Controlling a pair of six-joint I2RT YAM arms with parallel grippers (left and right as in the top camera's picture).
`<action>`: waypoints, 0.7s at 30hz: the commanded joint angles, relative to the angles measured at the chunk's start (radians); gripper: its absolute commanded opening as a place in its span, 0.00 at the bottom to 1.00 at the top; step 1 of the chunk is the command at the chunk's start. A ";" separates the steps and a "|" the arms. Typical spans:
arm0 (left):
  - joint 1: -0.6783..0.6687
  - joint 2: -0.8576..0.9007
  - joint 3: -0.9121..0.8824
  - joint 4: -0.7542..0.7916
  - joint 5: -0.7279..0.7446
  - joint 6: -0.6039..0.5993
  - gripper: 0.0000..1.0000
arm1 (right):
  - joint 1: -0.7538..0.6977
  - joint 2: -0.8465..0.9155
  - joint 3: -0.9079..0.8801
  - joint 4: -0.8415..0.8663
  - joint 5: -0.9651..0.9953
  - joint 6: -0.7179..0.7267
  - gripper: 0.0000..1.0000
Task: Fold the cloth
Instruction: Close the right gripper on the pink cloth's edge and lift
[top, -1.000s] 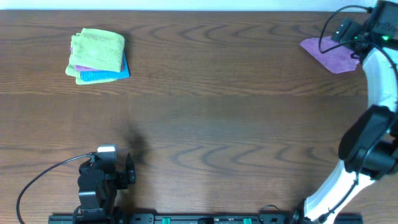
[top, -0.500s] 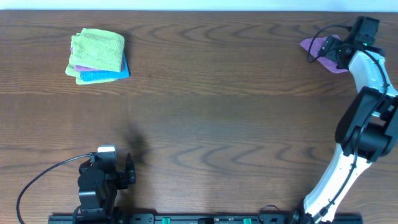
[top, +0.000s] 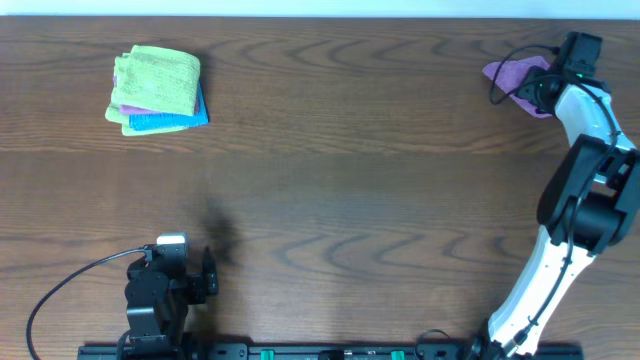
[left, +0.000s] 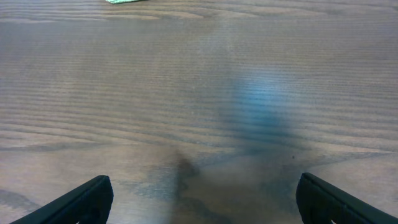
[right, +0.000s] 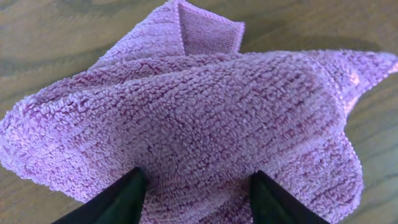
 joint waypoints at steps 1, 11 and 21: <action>0.002 -0.005 -0.013 -0.026 -0.014 0.010 0.95 | -0.013 0.018 0.016 0.006 -0.004 0.003 0.43; 0.002 -0.005 -0.013 -0.026 -0.014 0.010 0.96 | -0.011 -0.024 0.016 -0.061 -0.006 -0.005 0.01; 0.002 -0.005 -0.013 -0.026 -0.014 0.010 0.95 | 0.017 -0.330 0.016 -0.278 -0.115 -0.030 0.01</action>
